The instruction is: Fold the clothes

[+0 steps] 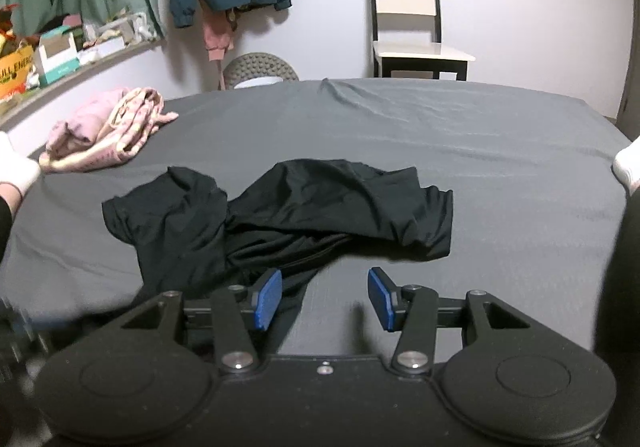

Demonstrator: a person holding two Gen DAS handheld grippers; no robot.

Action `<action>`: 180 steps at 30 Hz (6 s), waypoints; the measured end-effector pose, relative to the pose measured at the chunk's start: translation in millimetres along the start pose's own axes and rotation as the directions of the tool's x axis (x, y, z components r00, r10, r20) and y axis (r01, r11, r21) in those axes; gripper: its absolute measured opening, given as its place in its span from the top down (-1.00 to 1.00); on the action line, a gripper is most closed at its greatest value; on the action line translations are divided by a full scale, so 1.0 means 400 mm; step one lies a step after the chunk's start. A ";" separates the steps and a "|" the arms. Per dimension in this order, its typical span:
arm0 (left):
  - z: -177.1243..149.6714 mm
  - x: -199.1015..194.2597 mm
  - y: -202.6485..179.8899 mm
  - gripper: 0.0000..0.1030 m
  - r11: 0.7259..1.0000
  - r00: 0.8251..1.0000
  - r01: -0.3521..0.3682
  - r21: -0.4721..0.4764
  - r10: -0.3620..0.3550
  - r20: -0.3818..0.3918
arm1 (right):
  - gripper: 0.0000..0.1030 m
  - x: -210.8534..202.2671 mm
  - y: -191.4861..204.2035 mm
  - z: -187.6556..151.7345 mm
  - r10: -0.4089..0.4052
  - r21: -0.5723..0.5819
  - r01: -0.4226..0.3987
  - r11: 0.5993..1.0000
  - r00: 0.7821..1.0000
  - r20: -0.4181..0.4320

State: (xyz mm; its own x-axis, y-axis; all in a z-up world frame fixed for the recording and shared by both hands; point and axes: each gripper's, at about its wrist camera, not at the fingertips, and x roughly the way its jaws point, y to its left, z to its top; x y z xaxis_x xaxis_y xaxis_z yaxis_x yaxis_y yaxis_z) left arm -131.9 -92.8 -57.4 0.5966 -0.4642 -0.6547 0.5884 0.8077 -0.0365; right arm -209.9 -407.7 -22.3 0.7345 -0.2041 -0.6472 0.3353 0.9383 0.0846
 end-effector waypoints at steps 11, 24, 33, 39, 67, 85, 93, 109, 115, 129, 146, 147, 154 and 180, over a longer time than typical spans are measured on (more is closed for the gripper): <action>0.011 -0.029 0.075 0.98 0.979 0.979 -0.182 -0.093 0.189 0.077 | -0.10 0.032 -0.004 0.016 0.070 0.027 -0.070 0.997 0.998 0.002; 0.001 -0.014 0.111 0.98 0.970 0.978 -0.201 -0.139 0.207 0.028 | 0.82 0.187 -0.209 0.151 0.271 0.482 -0.277 0.831 0.959 0.084; 0.002 0.002 0.118 0.98 0.966 0.977 -0.210 -0.149 0.212 0.003 | 0.37 0.233 -0.208 0.299 0.193 0.409 -0.205 0.889 0.979 0.070; 0.004 0.002 0.124 0.98 0.966 0.979 -0.202 -0.159 0.205 0.000 | 0.23 0.119 -0.148 0.229 0.169 0.097 -0.168 0.981 0.986 -0.002; 0.006 0.010 0.120 0.98 0.962 0.977 -0.208 -0.174 0.214 0.017 | 0.82 0.156 0.058 0.059 -0.143 -0.463 0.198 0.864 0.978 0.151; 0.181 -0.300 0.079 0.98 0.946 0.871 -0.293 -0.139 0.324 0.370 | 0.91 -0.315 0.032 0.201 -0.113 -0.080 0.174 0.982 0.865 0.489; 0.301 -0.606 0.101 0.98 0.971 0.819 -0.234 -0.048 0.224 0.528 | 0.90 -0.602 0.055 0.286 -0.053 -0.154 0.203 0.967 0.751 0.659; 0.503 -0.463 0.159 0.97 0.983 0.898 -0.184 0.030 0.155 0.412 | 0.89 -0.436 -0.014 0.436 -0.092 -0.067 0.149 0.987 0.847 0.524; 0.680 -0.372 0.119 0.97 0.962 0.871 -0.264 0.064 0.209 0.444 | 0.89 -0.346 -0.019 0.578 -0.171 -0.039 0.233 0.972 0.805 0.568; 0.535 -0.172 -0.001 0.97 0.892 0.981 -0.185 0.414 0.139 0.138 | 0.89 -0.180 -0.128 0.363 -0.222 0.098 0.202 0.974 0.933 0.285; 0.096 0.094 -0.118 0.97 0.864 0.944 -0.030 0.502 0.189 -0.270 | 0.89 0.045 -0.141 0.019 -0.173 0.179 0.233 0.956 0.938 -0.299; 0.095 0.096 -0.111 0.97 0.865 0.943 -0.032 0.500 0.192 -0.272 | 0.89 0.045 -0.140 0.015 -0.172 0.172 0.234 0.957 0.934 -0.312; 0.082 0.062 -0.085 0.59 0.877 0.946 -0.056 0.478 0.200 -0.256 | 0.41 0.034 -0.155 0.026 -0.168 0.153 0.232 0.961 0.923 -0.346; 0.388 0.192 0.283 -0.70 0.932 0.994 0.017 -0.361 -0.055 -0.094 | -0.05 -0.003 0.554 -0.133 0.221 -0.840 -0.088 0.536 0.975 0.039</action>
State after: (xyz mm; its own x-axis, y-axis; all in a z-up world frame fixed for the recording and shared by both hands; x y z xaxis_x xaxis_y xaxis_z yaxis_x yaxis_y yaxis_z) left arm 65.1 -93.1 5.4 0.5095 -0.4712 -0.7200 0.3614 0.8765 -0.3179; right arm -167.9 -184.6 -43.2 0.8128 -0.0028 -0.5826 -0.3801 0.7552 -0.5340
